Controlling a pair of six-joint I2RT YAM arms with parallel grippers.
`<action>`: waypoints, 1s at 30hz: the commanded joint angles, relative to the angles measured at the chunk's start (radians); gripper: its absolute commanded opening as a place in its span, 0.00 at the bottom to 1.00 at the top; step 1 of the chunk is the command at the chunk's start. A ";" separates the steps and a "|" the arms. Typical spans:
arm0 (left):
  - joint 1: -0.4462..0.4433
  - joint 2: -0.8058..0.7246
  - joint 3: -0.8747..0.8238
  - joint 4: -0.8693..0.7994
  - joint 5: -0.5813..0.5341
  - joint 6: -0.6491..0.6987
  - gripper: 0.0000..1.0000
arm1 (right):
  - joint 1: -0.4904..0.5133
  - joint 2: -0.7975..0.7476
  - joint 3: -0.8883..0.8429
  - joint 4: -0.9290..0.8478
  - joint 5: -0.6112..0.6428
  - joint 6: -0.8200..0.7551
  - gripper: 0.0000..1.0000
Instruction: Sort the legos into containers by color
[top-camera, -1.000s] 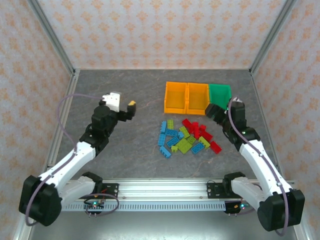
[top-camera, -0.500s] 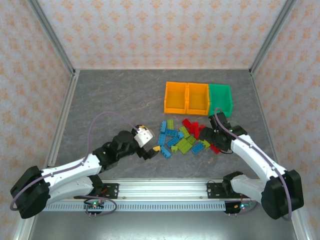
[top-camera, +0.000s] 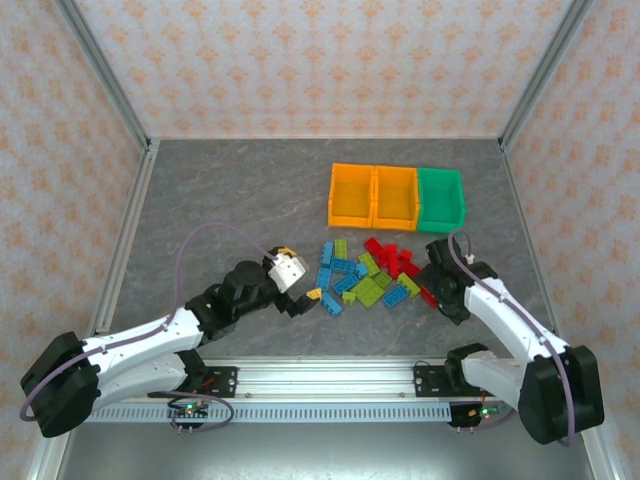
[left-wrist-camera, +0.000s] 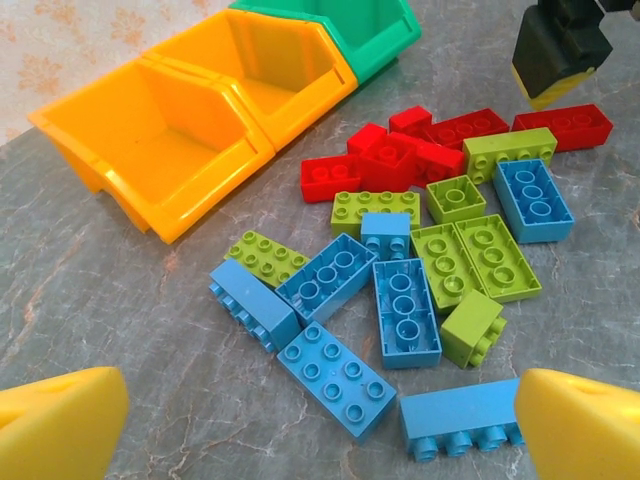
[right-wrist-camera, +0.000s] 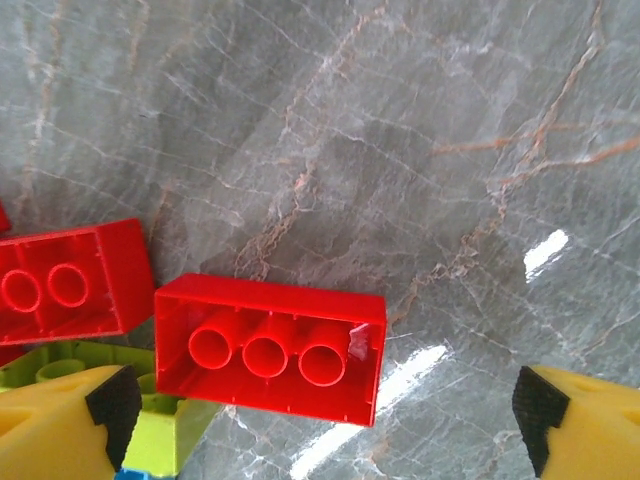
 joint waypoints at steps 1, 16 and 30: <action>-0.005 -0.014 0.004 0.039 -0.023 -0.001 1.00 | -0.005 0.044 0.000 0.031 -0.020 0.043 0.97; -0.005 -0.023 -0.002 0.040 -0.035 0.001 1.00 | -0.010 0.139 -0.058 0.136 -0.026 0.063 0.76; -0.005 -0.033 -0.006 0.045 -0.057 -0.007 1.00 | -0.015 -0.186 0.070 0.066 0.193 0.016 0.55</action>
